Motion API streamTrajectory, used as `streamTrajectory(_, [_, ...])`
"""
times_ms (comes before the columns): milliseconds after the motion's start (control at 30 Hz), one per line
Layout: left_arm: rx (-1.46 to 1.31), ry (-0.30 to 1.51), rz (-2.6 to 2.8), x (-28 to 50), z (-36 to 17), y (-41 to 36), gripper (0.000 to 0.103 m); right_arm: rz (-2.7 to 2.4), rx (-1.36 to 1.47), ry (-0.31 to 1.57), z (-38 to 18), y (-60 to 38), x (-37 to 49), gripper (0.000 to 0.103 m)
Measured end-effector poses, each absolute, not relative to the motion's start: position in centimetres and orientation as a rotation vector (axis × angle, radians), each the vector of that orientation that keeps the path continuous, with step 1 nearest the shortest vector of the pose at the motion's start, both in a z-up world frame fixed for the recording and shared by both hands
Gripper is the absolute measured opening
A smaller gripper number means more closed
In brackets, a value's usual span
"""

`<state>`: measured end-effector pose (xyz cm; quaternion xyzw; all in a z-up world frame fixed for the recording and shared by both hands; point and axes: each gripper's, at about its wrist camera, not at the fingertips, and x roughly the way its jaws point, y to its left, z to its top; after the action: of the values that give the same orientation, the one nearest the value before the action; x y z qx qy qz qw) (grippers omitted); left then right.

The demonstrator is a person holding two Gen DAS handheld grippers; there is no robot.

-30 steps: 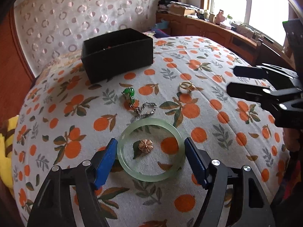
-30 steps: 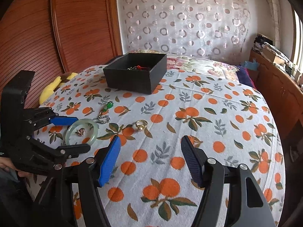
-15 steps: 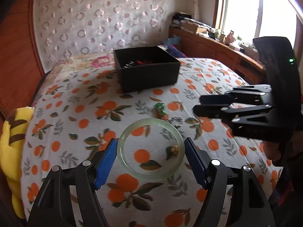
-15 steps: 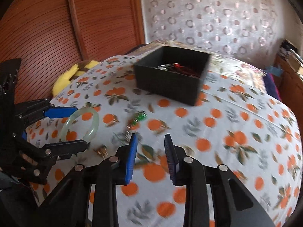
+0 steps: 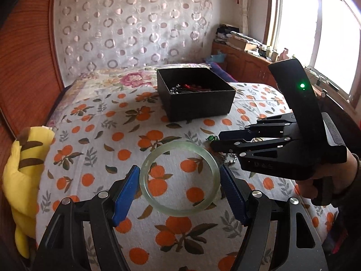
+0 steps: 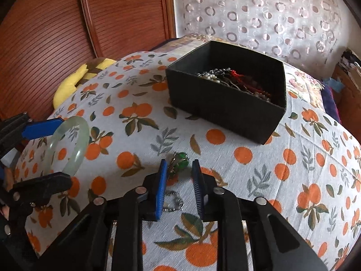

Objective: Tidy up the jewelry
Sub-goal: 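Close the left tool on the jade bangle rim while the right tool grips the green pendant chain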

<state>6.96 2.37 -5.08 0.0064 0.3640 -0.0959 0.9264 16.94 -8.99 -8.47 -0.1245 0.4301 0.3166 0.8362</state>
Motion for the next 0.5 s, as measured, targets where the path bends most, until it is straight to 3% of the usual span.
streamTrajectory(100, [0.013, 0.743, -0.195, 7.2, -5.0, 2.4, 0.069, 0.675, -0.291, 0.904, -8.5, -8.8, 16.9, 0.006])
streamTrajectory(500, [0.037, 0.705, -0.188, 9.5, -3.7, 2.0, 0.069, 0.677, -0.268, 0.774, -3.9, -11.3, 17.1, 0.006])
